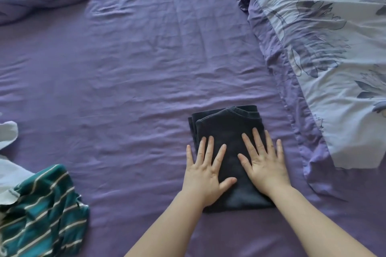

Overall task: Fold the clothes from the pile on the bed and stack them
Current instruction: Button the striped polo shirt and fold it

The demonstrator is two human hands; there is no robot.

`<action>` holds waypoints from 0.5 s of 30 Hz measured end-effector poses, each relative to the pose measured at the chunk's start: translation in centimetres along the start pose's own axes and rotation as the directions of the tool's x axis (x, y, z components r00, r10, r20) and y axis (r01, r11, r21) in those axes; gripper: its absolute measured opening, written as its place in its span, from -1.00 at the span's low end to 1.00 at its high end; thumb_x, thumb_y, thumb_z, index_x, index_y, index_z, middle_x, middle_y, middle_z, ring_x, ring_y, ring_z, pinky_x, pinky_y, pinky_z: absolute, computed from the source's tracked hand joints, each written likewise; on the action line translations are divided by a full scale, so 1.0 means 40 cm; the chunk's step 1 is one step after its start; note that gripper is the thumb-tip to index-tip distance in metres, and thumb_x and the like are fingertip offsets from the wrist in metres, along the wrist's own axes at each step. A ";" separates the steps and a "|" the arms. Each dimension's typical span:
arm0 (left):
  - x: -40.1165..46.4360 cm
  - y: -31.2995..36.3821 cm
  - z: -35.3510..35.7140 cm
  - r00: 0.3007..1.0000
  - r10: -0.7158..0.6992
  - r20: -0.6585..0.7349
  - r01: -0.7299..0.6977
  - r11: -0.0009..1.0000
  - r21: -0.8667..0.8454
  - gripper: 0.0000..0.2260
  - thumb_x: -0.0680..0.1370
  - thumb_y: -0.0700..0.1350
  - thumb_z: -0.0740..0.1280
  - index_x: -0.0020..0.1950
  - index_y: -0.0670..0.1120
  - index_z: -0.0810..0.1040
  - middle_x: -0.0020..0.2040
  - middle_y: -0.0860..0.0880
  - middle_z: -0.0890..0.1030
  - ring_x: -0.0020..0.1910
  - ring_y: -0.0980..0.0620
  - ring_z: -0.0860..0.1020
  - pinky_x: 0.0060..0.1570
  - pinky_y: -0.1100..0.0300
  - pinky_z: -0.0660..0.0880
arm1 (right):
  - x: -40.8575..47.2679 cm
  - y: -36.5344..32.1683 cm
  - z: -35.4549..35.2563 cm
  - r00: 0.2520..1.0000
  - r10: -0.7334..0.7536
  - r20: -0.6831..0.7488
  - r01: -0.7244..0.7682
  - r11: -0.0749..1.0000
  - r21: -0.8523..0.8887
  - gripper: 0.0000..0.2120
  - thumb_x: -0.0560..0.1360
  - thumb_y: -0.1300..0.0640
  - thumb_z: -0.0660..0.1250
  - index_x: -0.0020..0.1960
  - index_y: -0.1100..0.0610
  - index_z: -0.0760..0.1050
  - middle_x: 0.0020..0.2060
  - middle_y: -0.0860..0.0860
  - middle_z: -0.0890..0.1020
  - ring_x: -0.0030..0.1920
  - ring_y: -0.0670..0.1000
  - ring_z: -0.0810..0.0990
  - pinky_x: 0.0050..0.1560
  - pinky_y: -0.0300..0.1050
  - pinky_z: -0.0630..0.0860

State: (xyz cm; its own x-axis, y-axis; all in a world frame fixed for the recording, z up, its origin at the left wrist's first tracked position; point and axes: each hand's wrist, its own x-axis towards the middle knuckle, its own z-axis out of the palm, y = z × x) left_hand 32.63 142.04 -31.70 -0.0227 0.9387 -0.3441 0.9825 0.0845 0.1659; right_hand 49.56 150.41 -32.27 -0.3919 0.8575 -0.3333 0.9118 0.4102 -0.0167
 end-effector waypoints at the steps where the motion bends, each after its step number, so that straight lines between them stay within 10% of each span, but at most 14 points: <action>1: -0.003 0.002 -0.010 1.000 0.003 0.023 -0.003 1.000 -0.016 -0.26 0.47 0.42 -0.11 0.47 0.13 -0.39 0.49 -0.05 -0.40 0.44 -0.06 -0.47 0.38 -0.22 -0.40 | -0.007 -0.012 -0.013 1.000 0.015 0.014 -0.014 1.000 -0.022 -0.31 0.33 -0.33 -0.62 0.42 -0.13 -0.42 0.46 -0.05 -0.31 0.50 0.10 -0.29 0.43 0.22 -0.31; 5: -0.061 -0.009 -0.053 0.999 -0.015 0.046 0.019 0.995 -0.097 -0.38 0.58 0.21 0.10 0.54 0.09 -0.10 0.57 -0.06 -0.16 0.53 -0.10 -0.19 0.44 -0.19 -0.17 | -0.062 -0.115 -0.084 0.994 0.105 -0.021 -0.104 0.994 0.022 -0.34 0.48 -0.12 -0.20 0.47 0.16 0.20 0.45 0.17 0.27 0.47 0.26 0.13 0.38 0.36 0.02; 9: -0.216 -0.101 -0.074 0.995 -0.074 0.065 0.080 0.993 -0.092 -0.61 0.59 -0.03 0.16 0.41 -0.06 0.29 0.42 -0.09 0.30 0.45 -0.10 0.18 0.44 -0.16 -0.02 | -0.164 -0.266 -0.071 0.995 0.094 -0.024 -0.088 0.981 0.171 -0.49 0.57 -0.02 0.17 0.42 0.24 0.30 0.43 0.21 0.30 0.44 0.24 0.23 0.35 0.33 0.21; 15: -0.492 -0.349 -0.108 0.988 -0.154 -0.033 0.155 0.987 0.047 -0.75 0.15 0.01 0.49 -0.19 0.06 0.64 -0.17 0.14 0.63 -0.03 0.09 0.61 0.10 0.07 0.54 | -0.335 -0.513 -0.040 0.997 -0.064 -0.049 0.073 0.977 0.199 -0.31 0.54 -0.17 -0.12 0.01 0.26 0.64 0.10 0.33 0.59 0.11 0.36 0.57 -0.01 0.50 0.39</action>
State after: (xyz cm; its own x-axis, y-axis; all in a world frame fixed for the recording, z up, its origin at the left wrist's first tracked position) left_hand 18.54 123.84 -23.25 -0.1798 0.9248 -0.3352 0.9746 0.2138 0.0672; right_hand 35.93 130.99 -25.95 -0.4553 0.8435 -0.2850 0.8869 0.4015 -0.2286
